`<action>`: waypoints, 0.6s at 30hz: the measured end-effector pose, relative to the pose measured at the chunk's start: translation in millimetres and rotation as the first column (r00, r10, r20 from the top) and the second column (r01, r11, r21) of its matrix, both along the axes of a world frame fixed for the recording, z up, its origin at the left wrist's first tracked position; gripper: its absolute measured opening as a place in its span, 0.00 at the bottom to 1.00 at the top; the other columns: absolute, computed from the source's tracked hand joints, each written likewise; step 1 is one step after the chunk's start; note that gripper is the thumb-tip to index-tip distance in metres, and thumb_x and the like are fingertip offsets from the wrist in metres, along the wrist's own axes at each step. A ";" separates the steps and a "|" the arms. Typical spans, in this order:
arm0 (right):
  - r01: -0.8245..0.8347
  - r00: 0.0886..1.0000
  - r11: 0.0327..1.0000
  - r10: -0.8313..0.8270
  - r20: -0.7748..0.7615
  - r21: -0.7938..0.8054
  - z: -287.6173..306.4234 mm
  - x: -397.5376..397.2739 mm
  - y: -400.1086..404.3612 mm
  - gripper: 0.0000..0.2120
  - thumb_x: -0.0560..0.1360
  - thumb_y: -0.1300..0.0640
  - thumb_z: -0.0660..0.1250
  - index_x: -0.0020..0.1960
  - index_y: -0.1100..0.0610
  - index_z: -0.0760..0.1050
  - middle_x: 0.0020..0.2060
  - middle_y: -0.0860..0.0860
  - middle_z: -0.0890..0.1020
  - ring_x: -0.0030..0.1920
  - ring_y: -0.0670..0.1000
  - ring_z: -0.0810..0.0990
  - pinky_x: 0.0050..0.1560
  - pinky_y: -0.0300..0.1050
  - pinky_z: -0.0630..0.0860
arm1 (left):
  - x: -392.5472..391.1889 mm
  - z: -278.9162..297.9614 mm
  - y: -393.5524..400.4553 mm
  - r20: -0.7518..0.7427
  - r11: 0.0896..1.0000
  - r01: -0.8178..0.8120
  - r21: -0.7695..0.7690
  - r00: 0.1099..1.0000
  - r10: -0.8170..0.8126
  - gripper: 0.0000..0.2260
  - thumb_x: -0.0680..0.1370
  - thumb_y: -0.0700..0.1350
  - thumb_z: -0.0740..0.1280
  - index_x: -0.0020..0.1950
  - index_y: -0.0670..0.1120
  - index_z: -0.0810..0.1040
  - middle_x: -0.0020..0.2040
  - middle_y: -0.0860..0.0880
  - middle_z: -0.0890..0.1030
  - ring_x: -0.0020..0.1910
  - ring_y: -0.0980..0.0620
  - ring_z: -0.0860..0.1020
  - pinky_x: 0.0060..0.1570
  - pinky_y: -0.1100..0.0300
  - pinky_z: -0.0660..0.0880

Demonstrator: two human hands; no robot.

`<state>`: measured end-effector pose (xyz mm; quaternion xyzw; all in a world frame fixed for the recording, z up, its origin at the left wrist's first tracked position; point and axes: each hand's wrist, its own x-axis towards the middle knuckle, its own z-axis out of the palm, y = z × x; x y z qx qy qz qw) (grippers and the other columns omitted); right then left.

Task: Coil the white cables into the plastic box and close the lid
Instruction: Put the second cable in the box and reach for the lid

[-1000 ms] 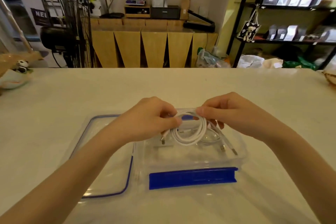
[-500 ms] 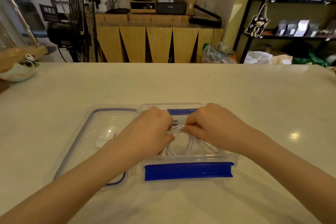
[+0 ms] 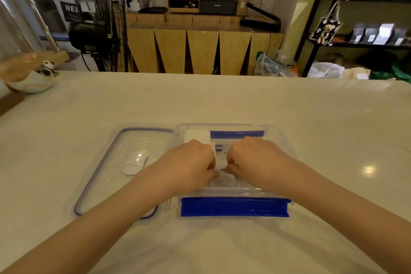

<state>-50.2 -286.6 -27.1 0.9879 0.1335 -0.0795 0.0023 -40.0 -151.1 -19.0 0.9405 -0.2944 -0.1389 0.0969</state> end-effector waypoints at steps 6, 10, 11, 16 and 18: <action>-0.062 0.998 0.987 0.065 -0.016 0.148 31.2 12.8 7.7 0.11 0.76 0.57 0.60 0.45 0.61 0.79 0.34 0.54 0.80 0.34 0.52 0.80 0.42 0.50 0.80 | -8.2 15.6 28.0 -0.047 0.958 0.022 -0.284 0.998 -0.037 0.08 0.76 0.46 0.63 0.51 0.49 0.81 0.41 0.52 0.84 0.39 0.58 0.80 0.42 0.69 0.75; -0.219 0.974 0.922 0.223 0.022 0.319 53.3 33.5 23.1 0.10 0.76 0.54 0.62 0.49 0.57 0.79 0.31 0.46 0.79 0.28 0.43 0.76 0.32 0.32 0.74 | -9.7 22.4 64.5 0.048 0.858 -0.132 -0.497 0.983 0.179 0.06 0.74 0.46 0.65 0.48 0.52 0.82 0.39 0.60 0.81 0.43 0.65 0.77 0.40 0.76 0.72; -0.242 0.968 0.899 0.251 0.026 0.366 55.4 40.3 27.4 0.09 0.76 0.54 0.62 0.49 0.55 0.79 0.31 0.45 0.79 0.28 0.42 0.77 0.31 0.30 0.73 | -9.0 20.7 73.6 0.067 0.834 -0.166 -0.526 0.970 0.235 0.06 0.74 0.46 0.66 0.47 0.52 0.82 0.39 0.62 0.80 0.44 0.66 0.76 0.40 0.78 0.71; -0.368 0.927 0.832 0.364 0.093 0.415 43.5 72.1 63.8 0.08 0.76 0.55 0.62 0.50 0.55 0.79 0.39 0.45 0.80 0.37 0.43 0.77 0.36 0.28 0.72 | -14.3 -4.8 121.7 0.095 0.701 -0.374 -0.607 0.842 0.532 0.05 0.73 0.45 0.68 0.48 0.50 0.80 0.43 0.59 0.80 0.46 0.65 0.76 0.39 0.77 0.69; -0.417 0.908 0.841 0.403 0.113 0.346 31.9 81.7 79.5 0.10 0.76 0.55 0.61 0.53 0.56 0.78 0.47 0.51 0.81 0.43 0.48 0.77 0.46 0.37 0.74 | -18.3 -21.8 137.8 0.119 0.673 -0.468 -0.573 0.765 0.633 0.08 0.74 0.46 0.67 0.52 0.49 0.78 0.48 0.55 0.79 0.46 0.61 0.76 0.41 0.73 0.69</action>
